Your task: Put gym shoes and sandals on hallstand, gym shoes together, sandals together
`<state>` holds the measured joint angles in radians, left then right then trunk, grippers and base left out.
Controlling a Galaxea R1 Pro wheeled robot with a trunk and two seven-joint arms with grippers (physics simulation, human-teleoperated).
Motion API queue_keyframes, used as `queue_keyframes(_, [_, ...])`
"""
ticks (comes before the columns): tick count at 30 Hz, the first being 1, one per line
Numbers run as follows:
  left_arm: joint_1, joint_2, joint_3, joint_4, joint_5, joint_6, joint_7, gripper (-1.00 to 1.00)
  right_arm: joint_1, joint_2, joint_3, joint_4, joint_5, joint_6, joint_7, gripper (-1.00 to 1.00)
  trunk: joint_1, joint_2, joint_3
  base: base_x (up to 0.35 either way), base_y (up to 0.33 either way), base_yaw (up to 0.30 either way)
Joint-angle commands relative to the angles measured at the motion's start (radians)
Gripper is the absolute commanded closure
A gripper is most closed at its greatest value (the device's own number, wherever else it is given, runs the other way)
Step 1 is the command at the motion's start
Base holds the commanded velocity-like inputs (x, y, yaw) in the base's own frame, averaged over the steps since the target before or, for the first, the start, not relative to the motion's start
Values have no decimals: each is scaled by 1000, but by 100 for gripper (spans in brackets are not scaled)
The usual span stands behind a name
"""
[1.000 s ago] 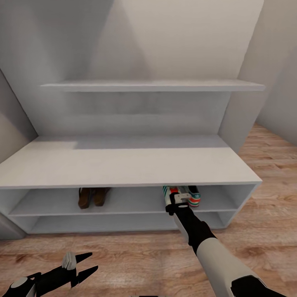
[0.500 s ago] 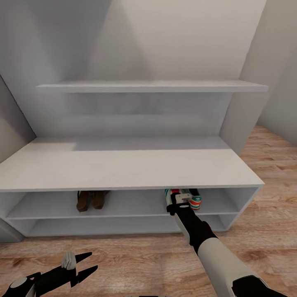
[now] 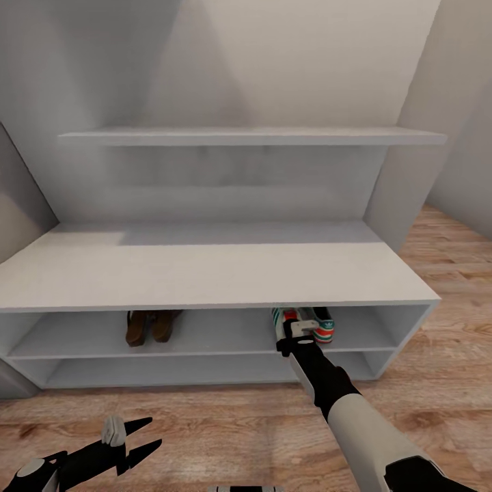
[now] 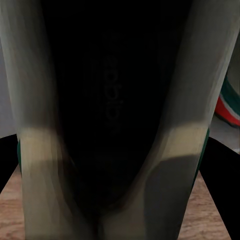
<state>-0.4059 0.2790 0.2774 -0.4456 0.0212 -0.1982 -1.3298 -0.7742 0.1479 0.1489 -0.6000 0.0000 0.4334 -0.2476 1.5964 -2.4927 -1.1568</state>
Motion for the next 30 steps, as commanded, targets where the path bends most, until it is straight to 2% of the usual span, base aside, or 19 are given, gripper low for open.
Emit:
queue_keyframes(1, [-1, -1, 1, 1, 0, -7, -2, -100, 0, -1, 4, -1, 0, 7, -6, 100, 0, 0, -1, 0, 0, 0])
queue_keyframes(21, [-1, -1, 2, 1, 0, -3, 3, -100, 0, -1, 3, -1, 0, 7, -6, 100, 0, 0, -1, 106, 0, 0])
queue_keyframes(30, [-1, -1, 2, 1, 0, 0, 3, -100, 0, -1, 3, -1, 0, 7, -6, 100, 0, 0, -1, 21, 0, 0])
